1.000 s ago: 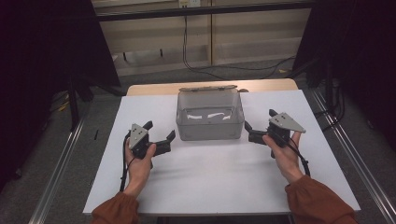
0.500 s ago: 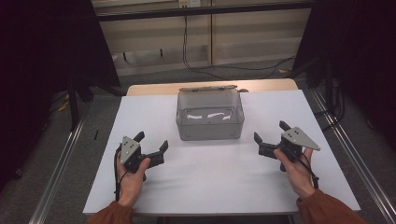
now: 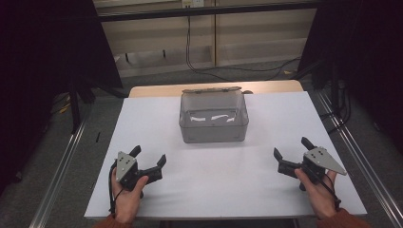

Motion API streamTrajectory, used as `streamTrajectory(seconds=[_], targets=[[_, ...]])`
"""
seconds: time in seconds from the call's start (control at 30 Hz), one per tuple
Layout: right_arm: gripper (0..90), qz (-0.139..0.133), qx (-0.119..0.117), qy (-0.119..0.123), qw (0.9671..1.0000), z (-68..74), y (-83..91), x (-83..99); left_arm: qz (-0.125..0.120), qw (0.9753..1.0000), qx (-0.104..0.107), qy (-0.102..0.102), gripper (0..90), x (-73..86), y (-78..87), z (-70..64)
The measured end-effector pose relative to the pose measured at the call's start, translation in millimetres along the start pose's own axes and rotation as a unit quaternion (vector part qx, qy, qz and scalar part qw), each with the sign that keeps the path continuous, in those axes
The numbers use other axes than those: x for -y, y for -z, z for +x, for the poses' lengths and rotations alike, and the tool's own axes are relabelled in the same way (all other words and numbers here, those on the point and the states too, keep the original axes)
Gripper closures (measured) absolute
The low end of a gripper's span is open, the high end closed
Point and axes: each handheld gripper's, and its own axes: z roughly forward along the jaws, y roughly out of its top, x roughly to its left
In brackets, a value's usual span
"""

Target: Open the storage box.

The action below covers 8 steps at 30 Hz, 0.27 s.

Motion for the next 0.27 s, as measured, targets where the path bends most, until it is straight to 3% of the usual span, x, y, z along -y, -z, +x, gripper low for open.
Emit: streamTrajectory(seconds=[0.07,0.1,0.13,0.2,0.27], targets=[[0.0,0.002,0.005,0.014,0.9999,0.9,4.5,2.5,-0.004,0.9998,-0.018,-0.004,2.3,-0.1,3.5,1.8],[0.0,0.000,0.004,0.007,1.0000,0.7,5.3,3.0,-0.007,0.9997,-0.021,0.001,2.3,0.4,3.6,3.0],[0.0,-0.002,0.005,0.000,1.0000,0.8,5.8,2.7,-0.005,0.9998,-0.018,0.008,2.3,0.9,3.0,4.7],[0.0,-0.008,0.007,0.013,0.9999,0.6,5.2,2.4,0.002,0.9998,-0.014,0.014,2.3,1.3,1.5,7.0],[0.0,-0.003,0.007,0.004,1.0000,-0.7,2.7,2.9,0.005,0.9997,-0.014,0.018,2.3,1.4,0.5,8.5]])
